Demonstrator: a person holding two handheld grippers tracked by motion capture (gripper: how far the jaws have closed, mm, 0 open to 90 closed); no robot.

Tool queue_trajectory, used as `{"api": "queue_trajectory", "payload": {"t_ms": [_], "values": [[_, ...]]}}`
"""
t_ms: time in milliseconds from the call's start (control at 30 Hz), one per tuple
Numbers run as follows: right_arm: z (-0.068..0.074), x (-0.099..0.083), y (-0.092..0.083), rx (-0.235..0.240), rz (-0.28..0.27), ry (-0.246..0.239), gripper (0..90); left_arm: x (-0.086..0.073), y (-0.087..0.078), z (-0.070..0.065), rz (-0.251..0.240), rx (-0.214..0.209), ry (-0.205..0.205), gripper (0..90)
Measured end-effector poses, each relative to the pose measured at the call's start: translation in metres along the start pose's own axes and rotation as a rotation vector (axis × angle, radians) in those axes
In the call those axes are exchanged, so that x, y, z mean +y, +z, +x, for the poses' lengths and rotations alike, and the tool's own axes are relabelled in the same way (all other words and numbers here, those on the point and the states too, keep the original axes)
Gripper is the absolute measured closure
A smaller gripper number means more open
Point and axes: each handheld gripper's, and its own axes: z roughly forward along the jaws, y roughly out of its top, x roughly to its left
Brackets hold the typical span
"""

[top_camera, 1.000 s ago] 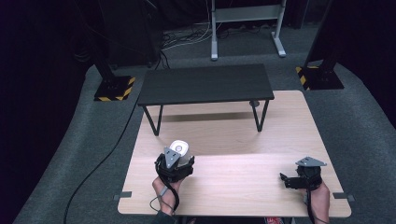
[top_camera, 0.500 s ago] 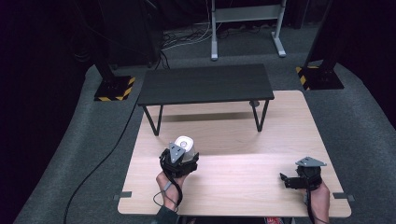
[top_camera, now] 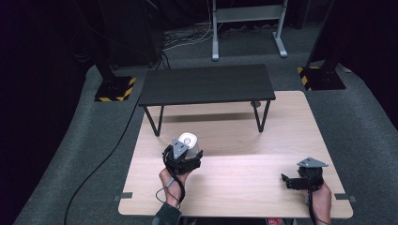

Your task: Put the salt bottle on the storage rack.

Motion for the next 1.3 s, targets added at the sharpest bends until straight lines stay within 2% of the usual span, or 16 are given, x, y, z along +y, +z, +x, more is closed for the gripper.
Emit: {"api": "queue_trajectory", "payload": {"t_ms": [500, 967, 1300], "values": [[0.0, 0.0, 0.0, -0.002, -0.001, -0.001, 0.0, 0.019, 0.014, 0.003, 0.007, -0.044, 0.013, 29.9], [0.001, 0.0, 0.0, -0.002, -0.001, -0.002, 0.0, 0.032, 0.023, 0.002, 0.009, -0.064, 0.026, 29.9], [0.0, 0.0, 0.0, 0.0, 0.0, 0.0, 0.0, 0.04, 0.033, 0.005, 0.015, -0.069, 0.02, 29.9]]}}
